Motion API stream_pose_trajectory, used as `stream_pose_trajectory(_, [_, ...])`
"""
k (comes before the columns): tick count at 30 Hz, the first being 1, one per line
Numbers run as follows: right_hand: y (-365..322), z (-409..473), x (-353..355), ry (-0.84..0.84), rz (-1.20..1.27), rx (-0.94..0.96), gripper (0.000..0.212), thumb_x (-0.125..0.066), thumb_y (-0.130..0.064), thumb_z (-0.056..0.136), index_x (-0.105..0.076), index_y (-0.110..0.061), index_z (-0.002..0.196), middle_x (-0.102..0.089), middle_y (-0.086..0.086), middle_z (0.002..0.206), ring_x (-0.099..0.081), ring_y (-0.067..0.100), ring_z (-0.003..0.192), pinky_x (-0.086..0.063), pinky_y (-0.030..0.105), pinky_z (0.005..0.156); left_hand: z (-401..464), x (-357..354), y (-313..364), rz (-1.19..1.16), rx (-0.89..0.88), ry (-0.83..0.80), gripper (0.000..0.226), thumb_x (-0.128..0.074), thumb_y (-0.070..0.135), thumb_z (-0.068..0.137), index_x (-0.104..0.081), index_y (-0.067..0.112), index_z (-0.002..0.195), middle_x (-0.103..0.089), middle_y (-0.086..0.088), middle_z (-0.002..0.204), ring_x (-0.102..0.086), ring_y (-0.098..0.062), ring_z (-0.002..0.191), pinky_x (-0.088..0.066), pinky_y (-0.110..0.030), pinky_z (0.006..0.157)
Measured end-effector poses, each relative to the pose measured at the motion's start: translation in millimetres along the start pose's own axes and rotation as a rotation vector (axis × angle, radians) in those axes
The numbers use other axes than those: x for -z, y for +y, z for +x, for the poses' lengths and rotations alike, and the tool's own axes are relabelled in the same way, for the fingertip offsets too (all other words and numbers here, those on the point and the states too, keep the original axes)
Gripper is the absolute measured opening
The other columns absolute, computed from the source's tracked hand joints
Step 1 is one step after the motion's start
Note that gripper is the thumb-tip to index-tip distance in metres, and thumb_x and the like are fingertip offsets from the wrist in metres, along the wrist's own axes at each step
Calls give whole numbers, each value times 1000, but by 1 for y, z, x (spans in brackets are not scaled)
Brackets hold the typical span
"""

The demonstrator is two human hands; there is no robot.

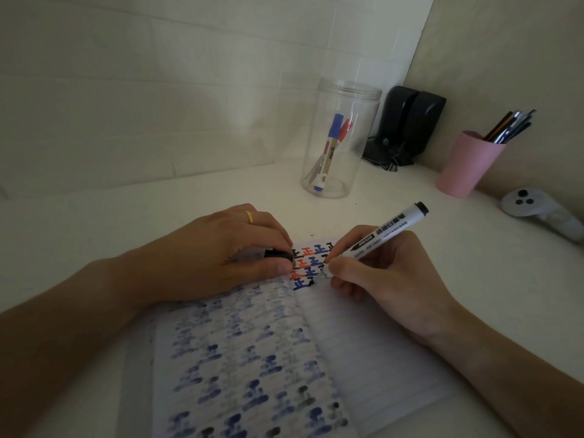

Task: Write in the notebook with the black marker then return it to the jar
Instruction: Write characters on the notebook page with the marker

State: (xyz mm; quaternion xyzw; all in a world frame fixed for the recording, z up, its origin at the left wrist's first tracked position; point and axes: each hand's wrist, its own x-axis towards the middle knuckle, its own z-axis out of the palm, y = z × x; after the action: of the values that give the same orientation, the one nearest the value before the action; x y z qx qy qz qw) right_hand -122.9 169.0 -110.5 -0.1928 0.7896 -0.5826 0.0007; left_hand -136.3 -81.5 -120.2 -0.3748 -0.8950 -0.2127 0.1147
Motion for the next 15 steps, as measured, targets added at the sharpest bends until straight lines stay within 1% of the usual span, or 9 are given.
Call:
stream_pose_trajectory(2, [0,0,-1,-7,-27,0,5,-73,2,79,-71,-2,77,-71,7,60,-66,15,53,-50,20,51,0,0,0,1,-2,0,33,-50,54,99,-71,34,115,-67,19,120,-59,-4,109,-48,-29,93])
stream_pose_trajectory(5, [3,2,0,34,-69,-16,7,-72,0,76,-70,-5,72,-68,3,56,-62,12,51,-48,19,50,1,0,0,6,-4,4,33,-50,54,99,-71,34,114,-66,19,120,-59,-4,109,-49,-30,93])
stream_pose_trajectory(7, [5,4,1,55,-78,-18,6,-72,-2,75,-69,-4,72,-66,0,54,-61,11,51,-48,20,51,1,0,0,6,1,4,32,-50,54,100,-71,35,115,-66,20,120,-59,-5,110,-50,-30,93])
stream_pose_trajectory(10, [7,4,0,56,-74,-18,6,-71,0,77,-68,-1,72,-65,-3,52,-61,6,49,-48,18,50,0,-1,0,2,0,5,31,-50,54,100,-71,35,114,-66,20,119,-60,-5,110,-51,-32,92])
stream_pose_trajectory(12, [6,5,1,74,-17,-18,7,-70,3,78,-68,1,72,-64,1,53,-58,8,48,-46,16,47,1,0,0,8,-1,3,30,-51,53,100,-70,35,114,-66,20,119,-60,-5,110,-51,-32,92])
stream_pose_trajectory(14, [1,7,6,142,105,-5,8,-68,4,81,-68,1,73,-63,9,56,-55,13,49,-43,18,45,1,2,1,20,6,7,29,-52,53,100,-70,36,114,-66,20,120,-59,-4,110,-50,-32,93])
stream_pose_trajectory(15, [-3,10,9,189,172,4,9,-67,3,82,-68,-1,74,-62,10,58,-53,16,50,-42,20,44,1,3,2,27,8,10,27,-53,52,101,-70,36,114,-66,20,120,-59,-4,110,-50,-32,93])
